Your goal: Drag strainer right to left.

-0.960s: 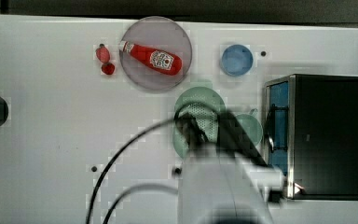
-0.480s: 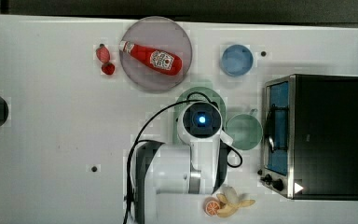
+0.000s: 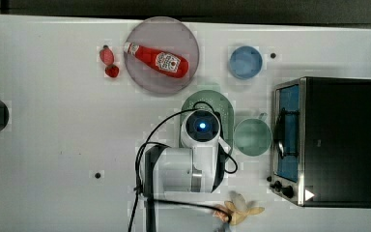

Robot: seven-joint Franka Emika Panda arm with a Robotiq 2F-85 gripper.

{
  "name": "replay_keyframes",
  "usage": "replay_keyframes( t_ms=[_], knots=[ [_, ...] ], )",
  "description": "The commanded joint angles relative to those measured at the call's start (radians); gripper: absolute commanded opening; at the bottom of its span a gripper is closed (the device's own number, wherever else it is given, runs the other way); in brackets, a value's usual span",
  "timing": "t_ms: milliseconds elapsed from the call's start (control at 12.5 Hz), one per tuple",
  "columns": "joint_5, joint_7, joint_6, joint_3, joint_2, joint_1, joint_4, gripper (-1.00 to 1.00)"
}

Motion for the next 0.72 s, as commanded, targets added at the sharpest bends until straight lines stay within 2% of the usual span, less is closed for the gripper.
replay_keyframes(
  t_ms=[80,320,720],
  knots=[
    [-0.009,0.081,0.115,0.008,0.047,0.006,0.022,1.0],
    [-0.008,0.182,0.128,0.034,0.058,0.028,0.011,1.0],
    [-0.003,0.203,0.128,0.059,0.059,0.081,0.012,1.0]
  ],
)
